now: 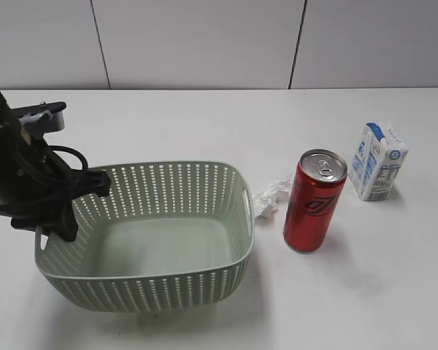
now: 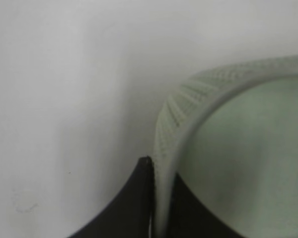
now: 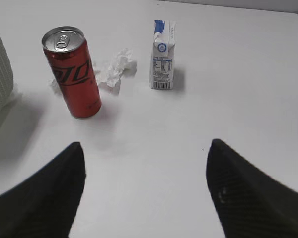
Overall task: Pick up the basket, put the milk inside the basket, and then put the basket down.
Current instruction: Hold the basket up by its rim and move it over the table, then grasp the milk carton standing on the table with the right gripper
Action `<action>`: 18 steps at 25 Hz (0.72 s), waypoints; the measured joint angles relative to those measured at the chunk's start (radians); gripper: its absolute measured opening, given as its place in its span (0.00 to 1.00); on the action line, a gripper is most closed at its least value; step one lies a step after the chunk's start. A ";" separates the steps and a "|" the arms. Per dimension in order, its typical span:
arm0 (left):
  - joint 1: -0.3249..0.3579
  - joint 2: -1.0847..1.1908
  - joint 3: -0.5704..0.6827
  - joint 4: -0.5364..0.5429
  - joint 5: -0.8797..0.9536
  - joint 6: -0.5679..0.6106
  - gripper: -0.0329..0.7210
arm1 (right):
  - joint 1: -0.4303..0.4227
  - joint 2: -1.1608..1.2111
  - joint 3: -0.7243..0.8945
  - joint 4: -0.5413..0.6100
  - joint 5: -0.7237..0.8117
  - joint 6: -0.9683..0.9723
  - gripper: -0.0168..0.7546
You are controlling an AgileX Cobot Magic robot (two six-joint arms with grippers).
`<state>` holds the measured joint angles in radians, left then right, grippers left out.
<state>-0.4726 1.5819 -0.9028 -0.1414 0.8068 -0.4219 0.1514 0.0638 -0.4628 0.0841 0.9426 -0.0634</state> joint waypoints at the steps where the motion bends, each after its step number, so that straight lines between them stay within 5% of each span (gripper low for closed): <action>1: 0.000 0.000 0.000 -0.002 -0.006 0.000 0.04 | 0.000 0.037 -0.017 0.000 -0.001 0.007 0.79; 18: 0.000 0.000 0.002 0.033 -0.039 -0.001 0.04 | 0.000 1.183 -0.503 0.010 -0.186 -0.010 0.86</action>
<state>-0.4726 1.5819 -0.9012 -0.1081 0.7679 -0.4229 0.1514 1.2466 -0.9653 0.0944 0.7570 -0.0736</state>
